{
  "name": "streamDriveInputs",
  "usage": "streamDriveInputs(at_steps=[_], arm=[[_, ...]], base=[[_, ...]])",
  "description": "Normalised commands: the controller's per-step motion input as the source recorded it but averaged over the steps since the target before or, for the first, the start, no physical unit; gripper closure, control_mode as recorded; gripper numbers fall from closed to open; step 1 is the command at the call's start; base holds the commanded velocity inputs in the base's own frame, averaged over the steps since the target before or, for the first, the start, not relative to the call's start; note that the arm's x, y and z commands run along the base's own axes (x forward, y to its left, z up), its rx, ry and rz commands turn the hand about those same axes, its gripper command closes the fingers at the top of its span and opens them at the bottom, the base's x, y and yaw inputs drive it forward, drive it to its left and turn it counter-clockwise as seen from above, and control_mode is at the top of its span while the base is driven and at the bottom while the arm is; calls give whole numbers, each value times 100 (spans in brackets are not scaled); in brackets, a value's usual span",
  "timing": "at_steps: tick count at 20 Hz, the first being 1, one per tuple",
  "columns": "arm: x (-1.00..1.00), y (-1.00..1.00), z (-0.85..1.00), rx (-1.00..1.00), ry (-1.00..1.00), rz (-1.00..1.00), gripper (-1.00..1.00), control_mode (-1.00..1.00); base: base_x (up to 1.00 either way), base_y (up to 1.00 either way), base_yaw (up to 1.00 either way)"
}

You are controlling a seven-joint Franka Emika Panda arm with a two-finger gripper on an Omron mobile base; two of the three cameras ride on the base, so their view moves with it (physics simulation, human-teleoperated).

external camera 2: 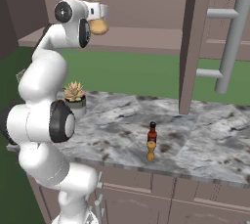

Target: There are various items on the counter. Only move the condiments/shakers into the cabinet.

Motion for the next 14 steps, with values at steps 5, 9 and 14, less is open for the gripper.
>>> streamDriveInputs(at_steps=[5, 9, 14], arm=[[-100, -30, -37, 0, -1, -19, -100, -100], [-100, -51, -60, 0, 3, -27, -100, -100], [-100, -69, -74, 0, 18, -27, -100, -100]], base=[[0, 0, 0], [0, 0, 0], [0, 0, 0]])
